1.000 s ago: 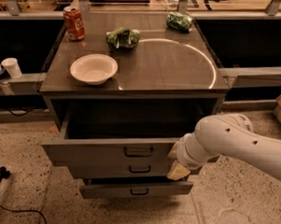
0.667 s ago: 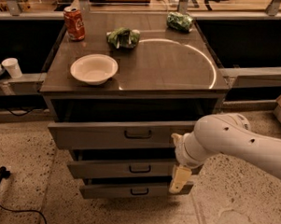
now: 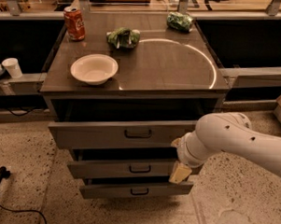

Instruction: Close top drawer

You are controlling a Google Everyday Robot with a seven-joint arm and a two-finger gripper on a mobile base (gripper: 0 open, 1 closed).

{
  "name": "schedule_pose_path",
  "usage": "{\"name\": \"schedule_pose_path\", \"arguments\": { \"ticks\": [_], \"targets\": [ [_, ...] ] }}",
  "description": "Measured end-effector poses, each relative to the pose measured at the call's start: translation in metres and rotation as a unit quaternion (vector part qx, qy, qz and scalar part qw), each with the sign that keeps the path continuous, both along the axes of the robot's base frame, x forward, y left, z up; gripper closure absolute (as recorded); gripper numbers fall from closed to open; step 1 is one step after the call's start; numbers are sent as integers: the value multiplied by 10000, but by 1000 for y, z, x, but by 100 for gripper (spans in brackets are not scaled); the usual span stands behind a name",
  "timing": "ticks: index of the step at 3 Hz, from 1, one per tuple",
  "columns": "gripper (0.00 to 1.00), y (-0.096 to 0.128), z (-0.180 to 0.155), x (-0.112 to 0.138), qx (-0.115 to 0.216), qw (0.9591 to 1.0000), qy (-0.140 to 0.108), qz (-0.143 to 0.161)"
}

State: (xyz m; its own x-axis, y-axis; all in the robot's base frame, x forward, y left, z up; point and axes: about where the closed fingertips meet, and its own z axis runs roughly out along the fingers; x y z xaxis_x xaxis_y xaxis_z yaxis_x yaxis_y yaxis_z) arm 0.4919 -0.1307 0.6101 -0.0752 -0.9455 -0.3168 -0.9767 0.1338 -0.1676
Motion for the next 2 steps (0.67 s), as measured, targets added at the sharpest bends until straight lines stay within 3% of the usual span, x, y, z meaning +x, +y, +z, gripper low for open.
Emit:
{"name": "schedule_pose_path", "arguments": {
  "ticks": [1,2],
  "targets": [
    [58,-14,-7,16,-37,9999,-59,-96],
    [81,-20,-8,26,-86,9998,-147,-139]
  ]
}}
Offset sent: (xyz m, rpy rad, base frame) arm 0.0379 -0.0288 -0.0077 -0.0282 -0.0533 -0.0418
